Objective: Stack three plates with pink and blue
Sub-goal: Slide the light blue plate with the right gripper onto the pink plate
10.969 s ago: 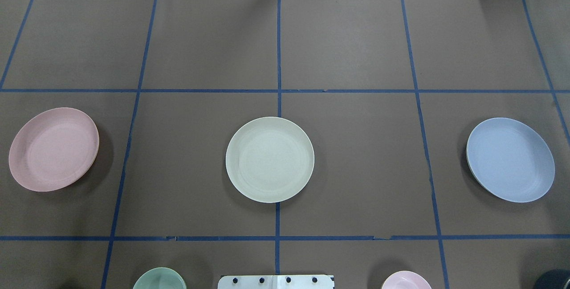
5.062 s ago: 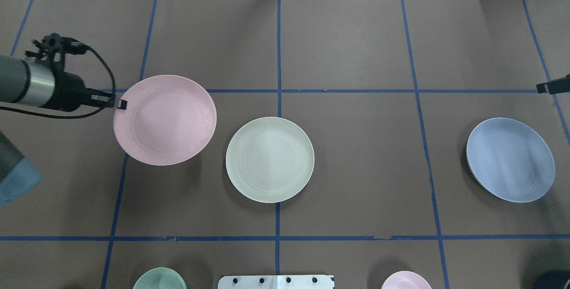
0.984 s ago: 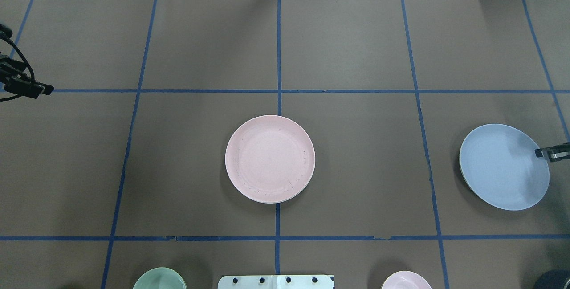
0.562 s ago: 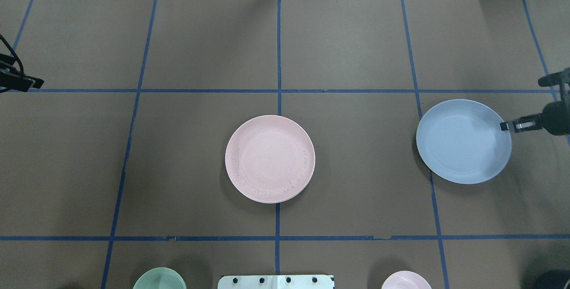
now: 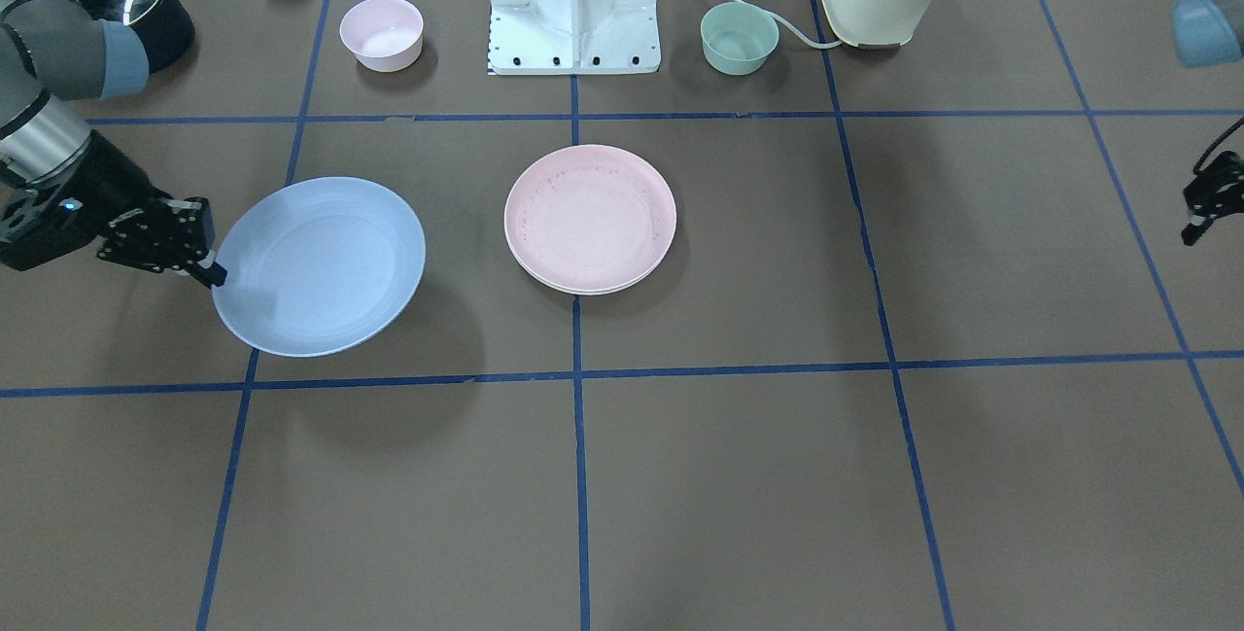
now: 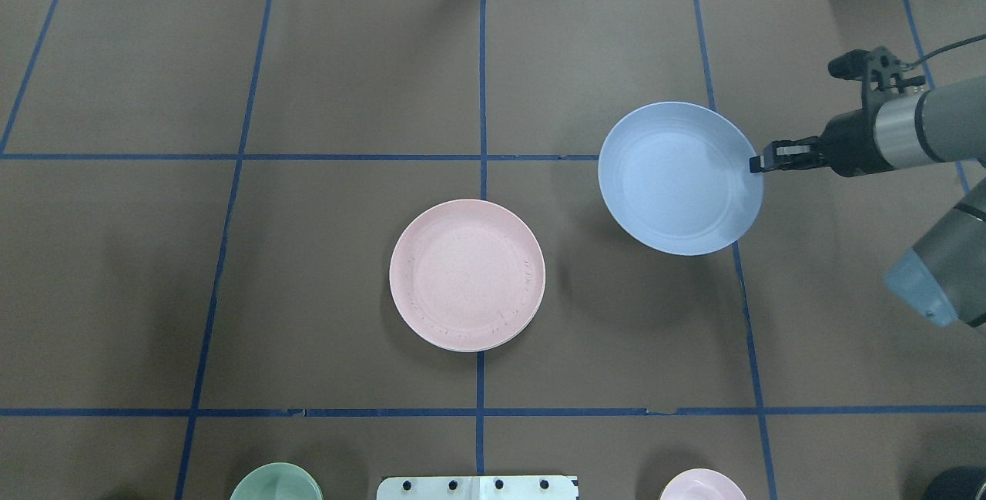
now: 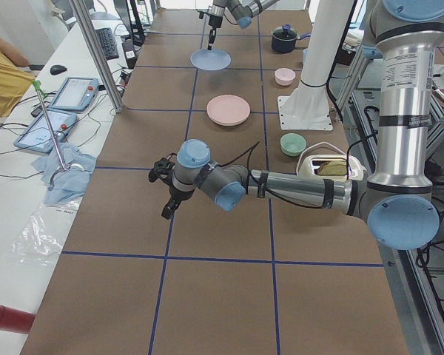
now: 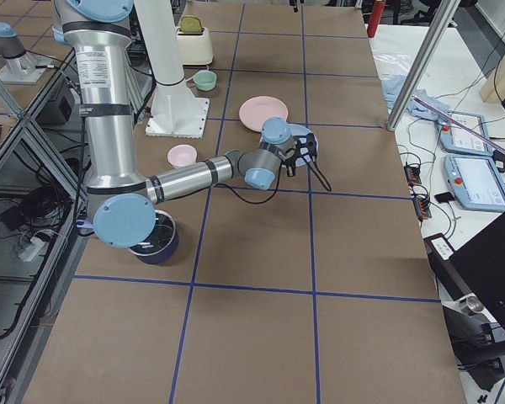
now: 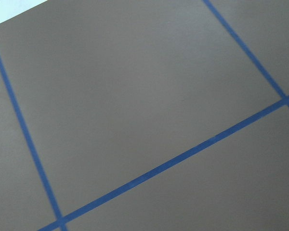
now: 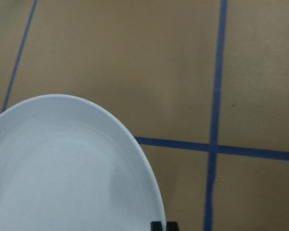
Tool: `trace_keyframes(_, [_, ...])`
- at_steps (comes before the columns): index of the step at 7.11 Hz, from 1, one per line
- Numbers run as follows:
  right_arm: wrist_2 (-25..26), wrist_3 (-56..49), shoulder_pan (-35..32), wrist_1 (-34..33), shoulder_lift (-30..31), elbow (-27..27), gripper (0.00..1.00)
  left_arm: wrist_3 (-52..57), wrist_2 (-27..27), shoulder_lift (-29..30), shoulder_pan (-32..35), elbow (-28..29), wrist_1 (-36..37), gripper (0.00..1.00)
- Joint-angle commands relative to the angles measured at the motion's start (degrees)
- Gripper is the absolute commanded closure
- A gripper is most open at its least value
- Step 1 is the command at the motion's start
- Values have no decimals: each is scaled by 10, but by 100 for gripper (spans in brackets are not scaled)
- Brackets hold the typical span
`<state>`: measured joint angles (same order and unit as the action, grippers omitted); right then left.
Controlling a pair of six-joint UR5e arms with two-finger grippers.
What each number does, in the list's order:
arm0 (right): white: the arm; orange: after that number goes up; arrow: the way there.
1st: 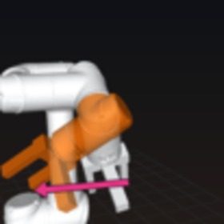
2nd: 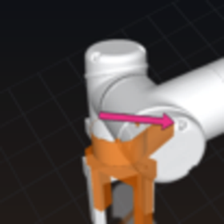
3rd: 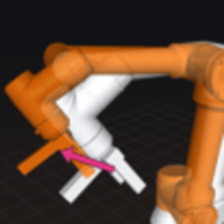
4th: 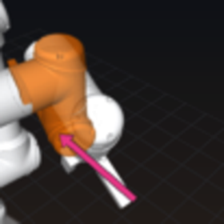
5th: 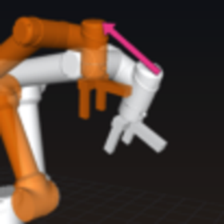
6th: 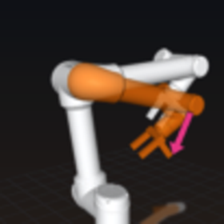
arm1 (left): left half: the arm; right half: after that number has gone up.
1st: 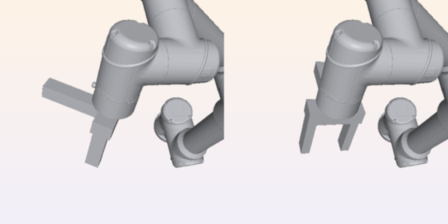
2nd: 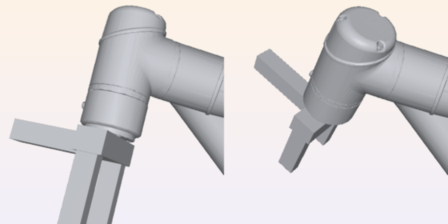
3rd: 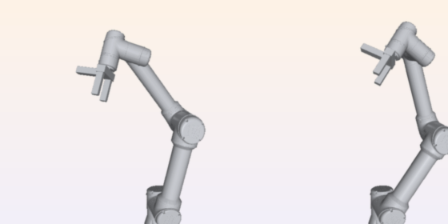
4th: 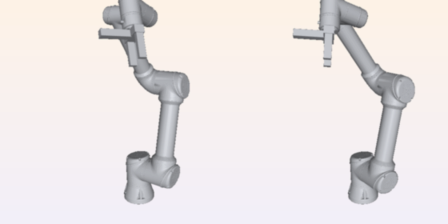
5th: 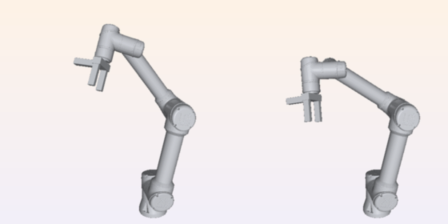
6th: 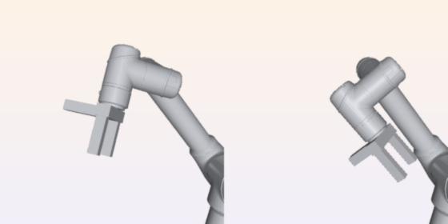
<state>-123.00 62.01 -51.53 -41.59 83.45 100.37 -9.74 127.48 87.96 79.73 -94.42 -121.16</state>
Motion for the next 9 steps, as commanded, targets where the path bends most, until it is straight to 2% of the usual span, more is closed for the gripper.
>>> trace_keyframes(1, [66,78,90,-62,-55,57,100,17,20,-4,50,28,34,0])
trace_keyframes(2, [112,80,134,-174,-84,105,100,17,52,-15,51,25,36,0])
trace_keyframes(3, [176,87,189,-236,-114,112,100,17,60,-18,51,27,37,0])
trace_keyframes(4, [241,100,241,-261,-139,103,100,17,60,-18,51,26,37,0])
trace_keyframes(6, [281,110,280,-285,-159,80,100,17,61,-18,51,25,37,0])
trace_keyframes(7, [284,111,283,-285,-160,74,92,17,61,-18,51,25,37,0])
trace_keyframes(8, [290,111,285,-285,-160,71,1,17,61,-18,51,26,37,0])
trace_keyframes(9, [306,111,288,-286,-171,69,0,17,62,-26,51,25,36,0])
